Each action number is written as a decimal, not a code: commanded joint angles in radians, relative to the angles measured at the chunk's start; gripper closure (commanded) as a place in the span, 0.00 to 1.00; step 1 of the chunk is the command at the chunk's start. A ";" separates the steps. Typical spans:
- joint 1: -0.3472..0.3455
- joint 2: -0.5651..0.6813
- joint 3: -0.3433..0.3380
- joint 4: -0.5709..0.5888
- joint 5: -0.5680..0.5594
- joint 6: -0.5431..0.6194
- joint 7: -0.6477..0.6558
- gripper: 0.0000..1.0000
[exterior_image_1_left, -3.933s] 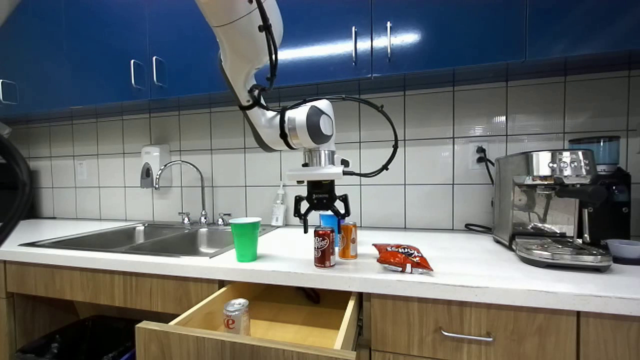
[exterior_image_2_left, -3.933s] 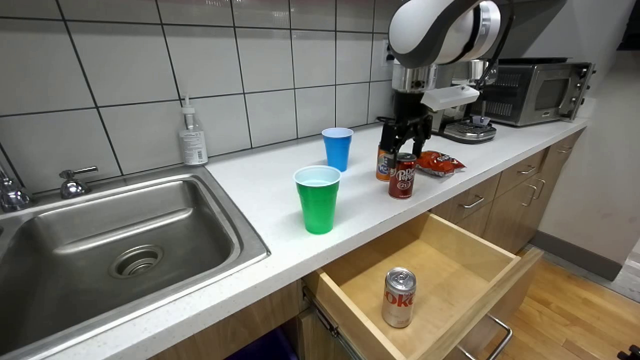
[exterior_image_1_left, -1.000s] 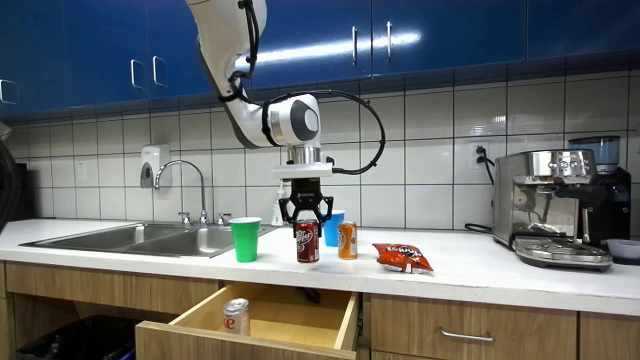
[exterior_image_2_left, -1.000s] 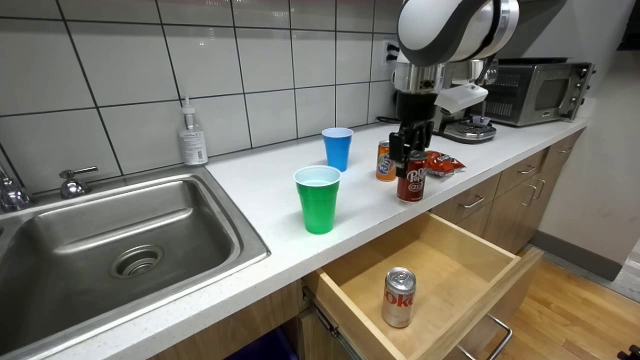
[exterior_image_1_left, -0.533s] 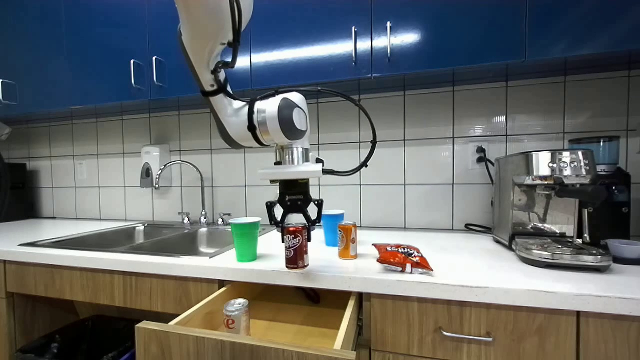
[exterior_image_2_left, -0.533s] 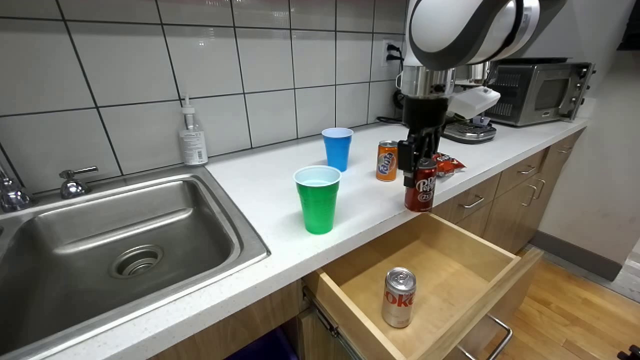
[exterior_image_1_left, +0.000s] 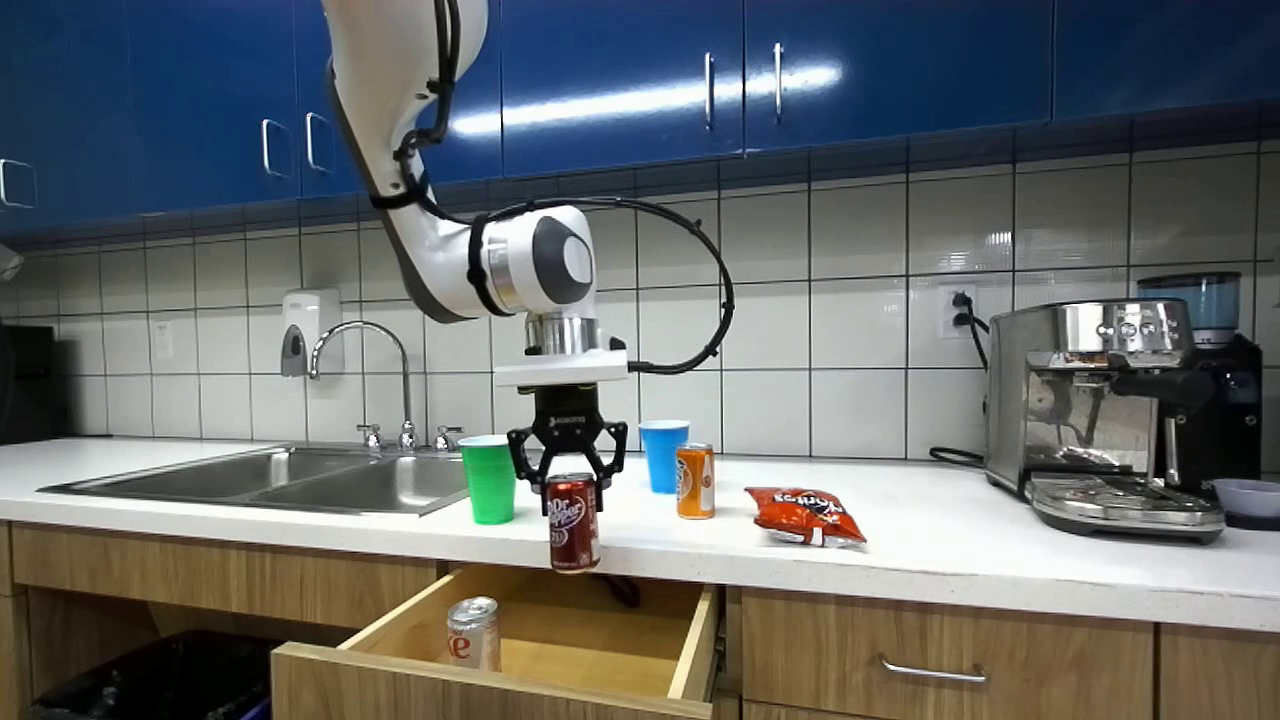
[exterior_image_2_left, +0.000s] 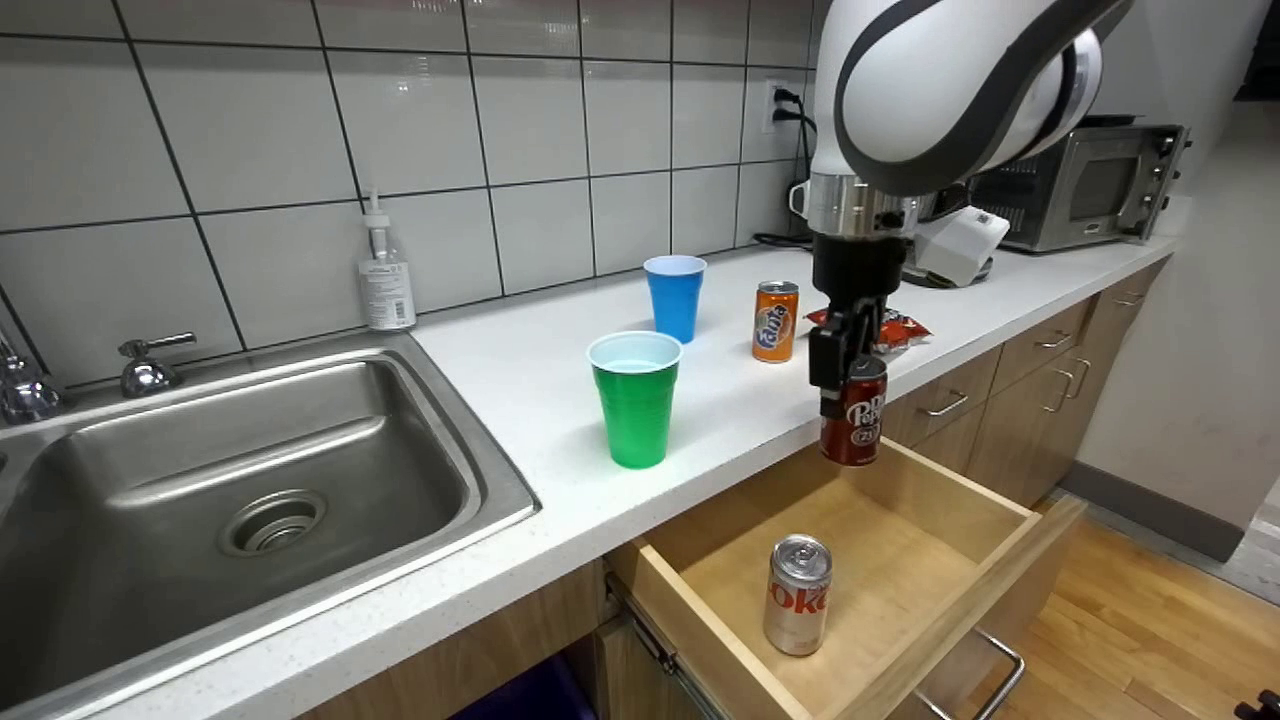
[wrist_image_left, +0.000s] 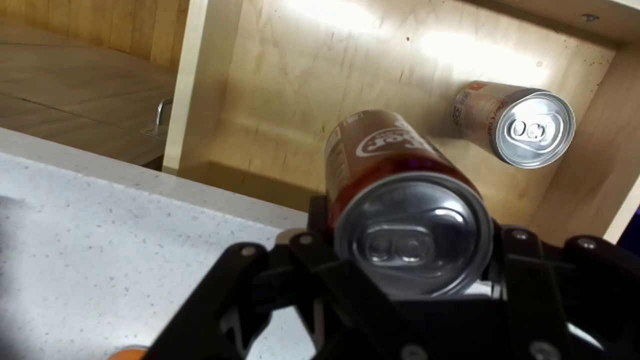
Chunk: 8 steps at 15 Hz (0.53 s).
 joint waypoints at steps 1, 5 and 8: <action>-0.003 -0.038 0.011 -0.066 -0.026 0.052 -0.031 0.62; -0.001 -0.029 0.016 -0.108 -0.040 0.106 -0.037 0.62; 0.000 -0.029 0.020 -0.138 -0.044 0.142 -0.040 0.62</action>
